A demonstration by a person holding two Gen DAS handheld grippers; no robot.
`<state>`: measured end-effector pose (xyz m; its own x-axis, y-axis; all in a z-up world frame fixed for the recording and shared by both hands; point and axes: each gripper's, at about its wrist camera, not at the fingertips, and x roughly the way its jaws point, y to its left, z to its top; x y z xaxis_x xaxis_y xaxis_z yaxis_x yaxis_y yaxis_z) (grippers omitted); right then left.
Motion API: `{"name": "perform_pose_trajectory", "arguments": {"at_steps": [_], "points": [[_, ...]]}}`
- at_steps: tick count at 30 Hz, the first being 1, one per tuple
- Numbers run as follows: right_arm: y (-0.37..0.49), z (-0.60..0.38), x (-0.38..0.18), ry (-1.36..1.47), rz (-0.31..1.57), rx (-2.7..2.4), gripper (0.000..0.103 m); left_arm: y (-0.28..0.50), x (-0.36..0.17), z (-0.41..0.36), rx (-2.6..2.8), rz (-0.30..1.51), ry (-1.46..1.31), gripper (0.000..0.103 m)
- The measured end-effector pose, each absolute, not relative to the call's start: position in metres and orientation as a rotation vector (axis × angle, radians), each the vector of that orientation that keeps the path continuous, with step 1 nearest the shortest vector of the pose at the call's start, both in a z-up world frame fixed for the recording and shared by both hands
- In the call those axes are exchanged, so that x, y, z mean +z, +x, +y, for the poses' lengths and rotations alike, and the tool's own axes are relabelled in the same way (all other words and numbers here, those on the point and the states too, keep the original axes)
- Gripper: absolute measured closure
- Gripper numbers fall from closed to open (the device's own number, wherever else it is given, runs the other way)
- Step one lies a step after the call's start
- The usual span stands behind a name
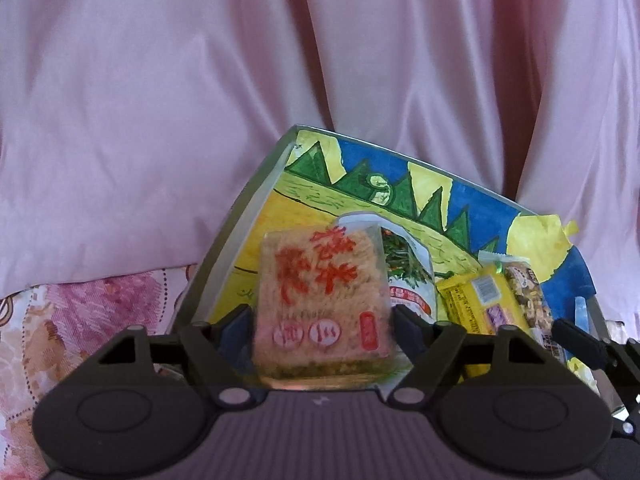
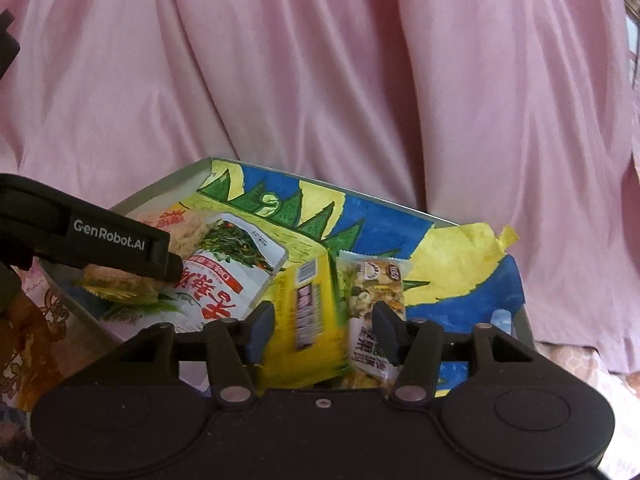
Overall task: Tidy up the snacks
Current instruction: 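Open both tools to drop the wafer packet and rice cracker bag into the tray, then withdraw both tools from the tray back over the remaining snacks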
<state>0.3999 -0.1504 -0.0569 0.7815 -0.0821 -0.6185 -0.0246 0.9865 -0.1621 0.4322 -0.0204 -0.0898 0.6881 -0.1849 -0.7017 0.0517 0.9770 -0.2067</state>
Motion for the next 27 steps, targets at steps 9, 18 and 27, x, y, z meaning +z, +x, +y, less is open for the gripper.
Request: {"name": "perform_pose_trajectory", "arguments": {"at_steps": [9, 18, 27], "points": [[0.373, -0.162, -0.023, -0.111, 0.583, -0.087, 0.021, 0.408, -0.052, -0.016, -0.135, 0.735, -0.187, 0.005], [0.335, -0.172, 0.035, -0.037, 0.472, -0.127, 0.005, 0.357, -0.007, -0.007, -0.096, 0.61, -0.154, 0.0], [0.269, -0.179, 0.078, 0.012, 0.392, -0.16, 0.001, 0.286, 0.015, 0.007, -0.072, 0.576, -0.208, 0.0]]}}
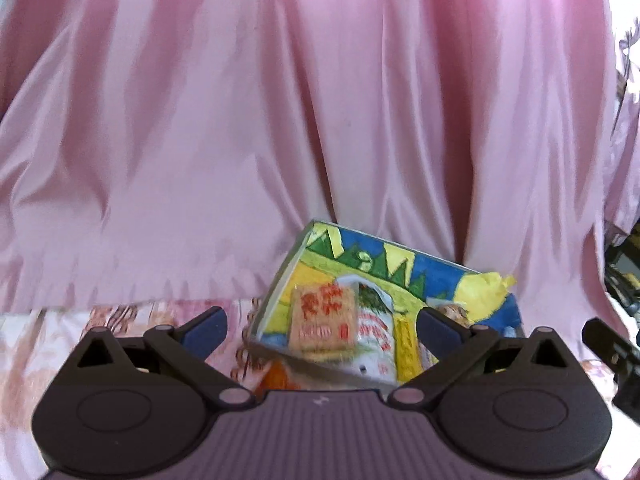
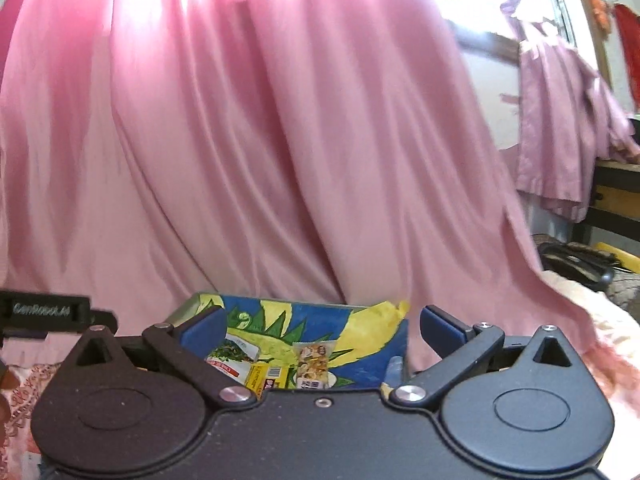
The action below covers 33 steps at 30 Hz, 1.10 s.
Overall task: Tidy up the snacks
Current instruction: 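Withdraw both tools from the tray back over the remaining snacks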
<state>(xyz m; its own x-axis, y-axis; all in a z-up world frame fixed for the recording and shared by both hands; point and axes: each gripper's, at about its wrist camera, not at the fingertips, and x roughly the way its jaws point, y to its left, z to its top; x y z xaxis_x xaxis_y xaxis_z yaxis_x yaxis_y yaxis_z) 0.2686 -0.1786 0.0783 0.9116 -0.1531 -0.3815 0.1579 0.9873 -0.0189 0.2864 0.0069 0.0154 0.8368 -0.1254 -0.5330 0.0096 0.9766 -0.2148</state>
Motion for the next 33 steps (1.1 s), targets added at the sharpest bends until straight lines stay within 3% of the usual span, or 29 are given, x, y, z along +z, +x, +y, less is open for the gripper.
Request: {"name": "perform_pose_trajectory", "arguments": {"at_steps": [13, 33], "points": [[0.158, -0.173, 0.103, 0.019, 0.404, -0.134, 0.001, 0.175, 0.03, 0.005, -0.028, 0.509, -0.105, 0.0], [0.068, -0.157, 0.097, 0.042, 0.589, -0.147, 0.001, 0.083, 0.012, 0.003, -0.03, 0.598, 0.046, 0.0]]}}
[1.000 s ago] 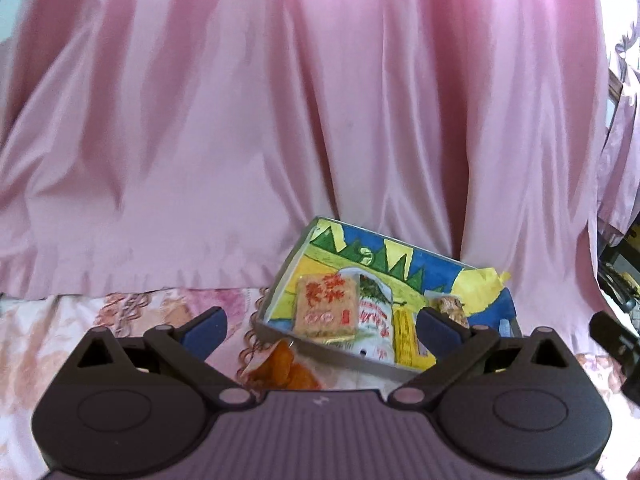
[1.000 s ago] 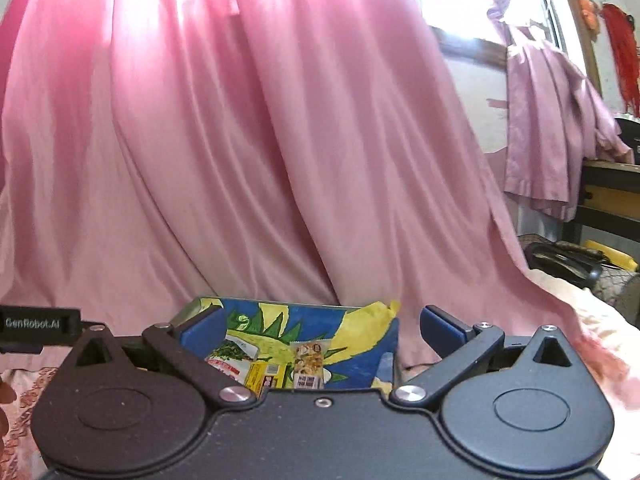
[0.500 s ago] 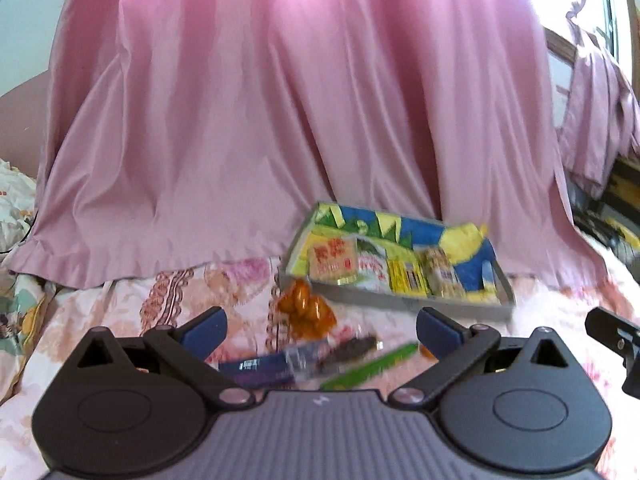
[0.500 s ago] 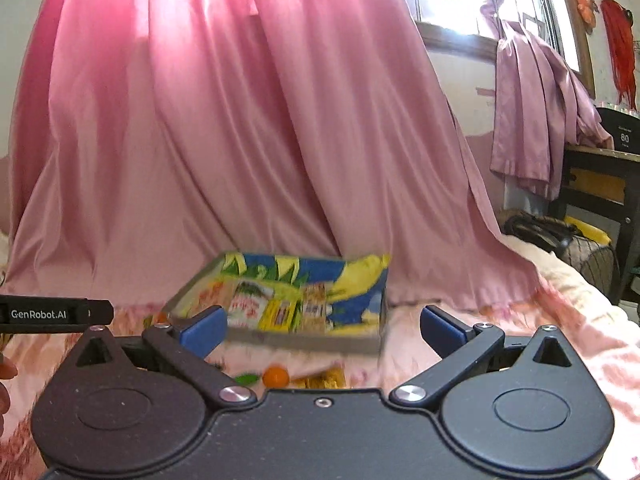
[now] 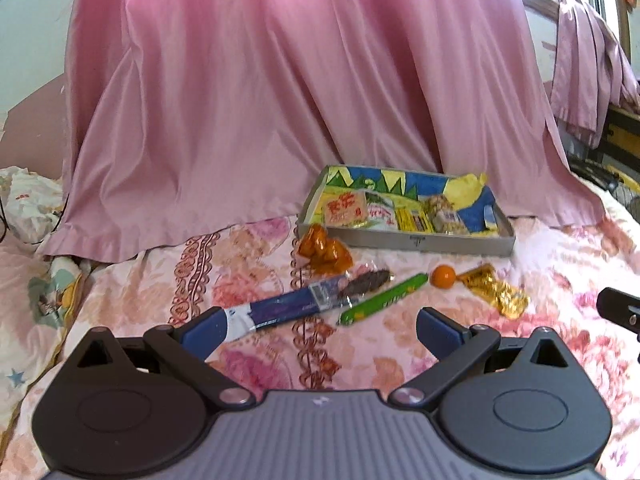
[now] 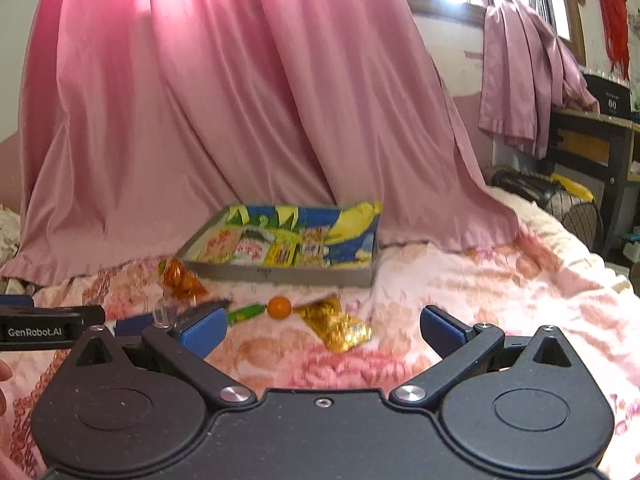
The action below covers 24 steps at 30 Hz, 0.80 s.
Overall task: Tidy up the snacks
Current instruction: 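Withdraw both tools from the tray back over the remaining snacks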
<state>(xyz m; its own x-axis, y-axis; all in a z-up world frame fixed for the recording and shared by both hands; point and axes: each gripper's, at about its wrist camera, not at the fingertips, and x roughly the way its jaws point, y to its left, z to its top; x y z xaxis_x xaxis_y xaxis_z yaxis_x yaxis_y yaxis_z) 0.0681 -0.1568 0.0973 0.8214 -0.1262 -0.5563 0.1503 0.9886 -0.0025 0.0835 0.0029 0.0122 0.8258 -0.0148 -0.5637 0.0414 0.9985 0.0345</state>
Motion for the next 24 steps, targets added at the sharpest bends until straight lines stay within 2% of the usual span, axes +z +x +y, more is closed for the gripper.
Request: {"name": "perform_pose_trajectory", "arguments": {"at_steps": [24], "points": [[0.067, -0.129, 0.072, -0.091, 0.76, -0.095, 0.001, 0.077, -0.005, -0.001, 0.045, 0.744, 0.129, 0.0]]}}
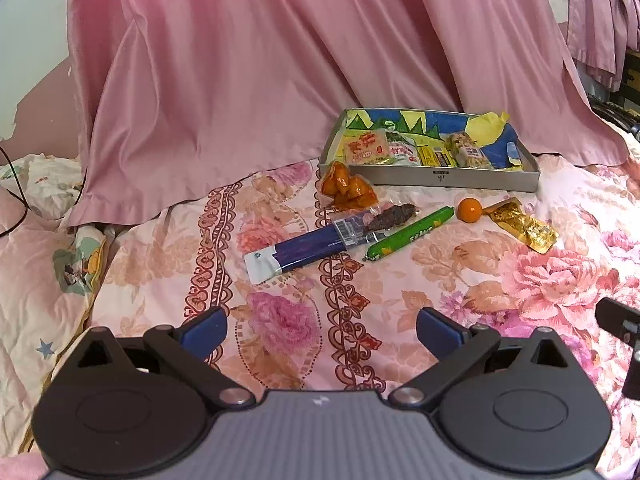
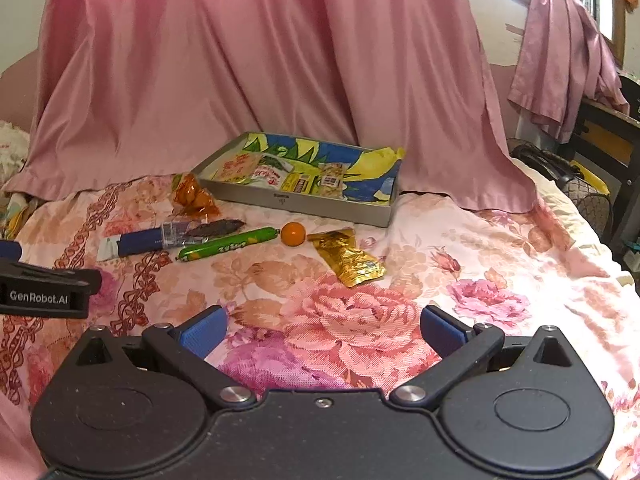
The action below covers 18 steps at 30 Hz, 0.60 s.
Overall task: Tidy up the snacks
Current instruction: 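Withdraw both tools from the tray back over the remaining snacks, then reach the right tool to the gold foil pouch while the left tool reaches the green sausage stick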
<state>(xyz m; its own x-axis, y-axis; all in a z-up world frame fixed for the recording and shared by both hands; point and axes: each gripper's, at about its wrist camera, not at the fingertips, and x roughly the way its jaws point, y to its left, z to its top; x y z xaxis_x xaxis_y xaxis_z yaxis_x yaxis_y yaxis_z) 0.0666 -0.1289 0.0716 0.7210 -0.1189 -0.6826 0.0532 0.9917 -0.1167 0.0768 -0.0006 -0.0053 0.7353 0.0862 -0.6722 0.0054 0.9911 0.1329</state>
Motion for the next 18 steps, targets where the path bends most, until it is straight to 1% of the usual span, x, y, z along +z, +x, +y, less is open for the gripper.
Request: {"name": "perform_pose_trajectory", "arguments": {"at_steps": [9, 13, 18], "points": [[0.074, -0.13, 0.07, -0.07, 0.799, -0.07, 0.001, 0.083, -0.008, 0.001, 0.048, 0.777, 0.118, 0.0], [0.085, -0.139, 0.073, -0.03, 0.817, -0.053, 0.001, 0.089, -0.01, 0.001, 0.035, 0.802, 0.115, 0.0], [0.102, -0.146, 0.073, -0.045, 0.836, -0.033, 0.001, 0.102, -0.014, -0.003, -0.007, 0.825, 0.139, 0.0]]}}
